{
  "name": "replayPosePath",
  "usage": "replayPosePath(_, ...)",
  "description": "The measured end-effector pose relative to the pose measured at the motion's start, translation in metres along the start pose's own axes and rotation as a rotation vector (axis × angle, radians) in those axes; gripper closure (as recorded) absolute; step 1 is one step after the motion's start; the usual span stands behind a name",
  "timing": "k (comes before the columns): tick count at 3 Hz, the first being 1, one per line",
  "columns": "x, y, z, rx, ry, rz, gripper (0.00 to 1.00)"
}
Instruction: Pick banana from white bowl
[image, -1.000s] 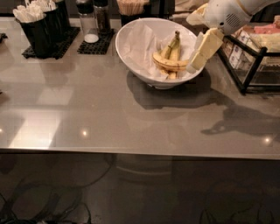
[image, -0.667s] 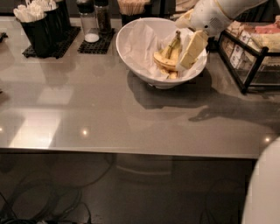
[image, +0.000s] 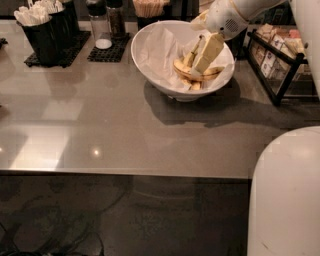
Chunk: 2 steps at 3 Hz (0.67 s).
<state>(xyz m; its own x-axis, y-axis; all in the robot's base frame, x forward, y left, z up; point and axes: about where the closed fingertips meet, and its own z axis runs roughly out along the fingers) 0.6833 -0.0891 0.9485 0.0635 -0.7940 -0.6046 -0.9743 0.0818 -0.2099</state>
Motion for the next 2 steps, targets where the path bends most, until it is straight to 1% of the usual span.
replayPosePath(1,0.0,-0.001,0.001,0.0,-0.001,0.0,0.19)
replayPosePath(2,0.012,-0.008,0.012,0.018,0.016,0.043,0.41)
